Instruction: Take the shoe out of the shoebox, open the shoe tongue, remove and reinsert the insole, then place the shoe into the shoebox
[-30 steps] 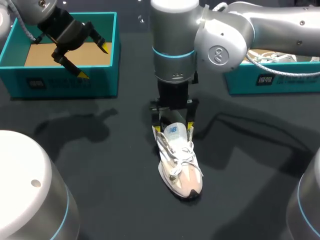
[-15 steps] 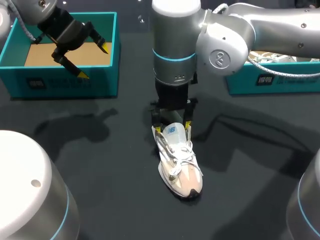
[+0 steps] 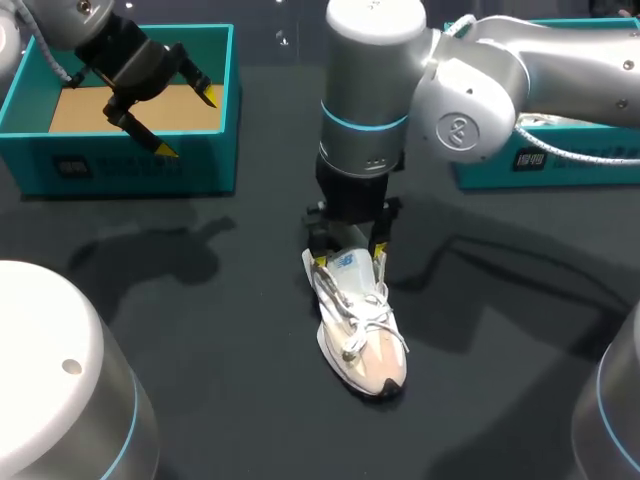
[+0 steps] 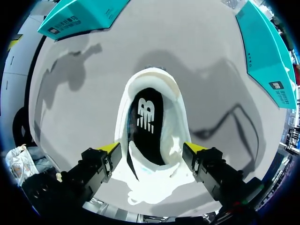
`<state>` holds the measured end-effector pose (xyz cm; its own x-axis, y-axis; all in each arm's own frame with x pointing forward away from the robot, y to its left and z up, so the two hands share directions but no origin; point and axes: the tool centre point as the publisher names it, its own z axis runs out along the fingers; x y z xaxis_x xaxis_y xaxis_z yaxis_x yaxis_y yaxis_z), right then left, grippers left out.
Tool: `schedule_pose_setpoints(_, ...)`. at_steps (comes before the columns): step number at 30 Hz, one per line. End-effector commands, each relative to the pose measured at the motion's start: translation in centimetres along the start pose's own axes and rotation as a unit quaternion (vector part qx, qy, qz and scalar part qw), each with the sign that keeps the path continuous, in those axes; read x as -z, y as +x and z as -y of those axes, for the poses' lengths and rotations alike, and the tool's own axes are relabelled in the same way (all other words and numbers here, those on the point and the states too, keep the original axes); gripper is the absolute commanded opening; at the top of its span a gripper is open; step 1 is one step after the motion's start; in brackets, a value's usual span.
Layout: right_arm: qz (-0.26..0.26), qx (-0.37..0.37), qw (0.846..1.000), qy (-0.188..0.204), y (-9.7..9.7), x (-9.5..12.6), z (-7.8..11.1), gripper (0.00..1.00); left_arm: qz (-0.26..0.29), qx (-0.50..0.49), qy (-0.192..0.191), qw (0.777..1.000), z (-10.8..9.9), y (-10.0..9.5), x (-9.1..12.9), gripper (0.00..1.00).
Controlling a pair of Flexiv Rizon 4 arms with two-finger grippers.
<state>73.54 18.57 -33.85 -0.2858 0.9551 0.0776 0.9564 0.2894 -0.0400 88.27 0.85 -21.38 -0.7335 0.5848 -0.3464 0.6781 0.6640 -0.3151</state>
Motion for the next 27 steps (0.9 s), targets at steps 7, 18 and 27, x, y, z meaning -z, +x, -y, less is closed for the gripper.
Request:
schedule_pose_setpoints(7, -0.006, 0.018, 1.000, -0.011, -0.3, 0.1, 0.5, 1.00, -0.001, 0.000, -0.001, 1.000, 0.0, 0.0, 0.0, 1.00)
schedule_pose_setpoints(18, -0.001, 0.024, 1.000, -0.010, 0.2, 0.2, 0.2, 0.68, -0.001, 0.000, -0.001, 1.000, 0.0, 0.0, 0.0, 1.00)
schedule_pose_setpoints(27, 0.006, 0.013, 1.000, -0.017, 0.6, 0.5, 0.7, 0.85, -0.001, 0.000, -0.001, 1.000, 0.0, 0.0, 0.0, 1.00)
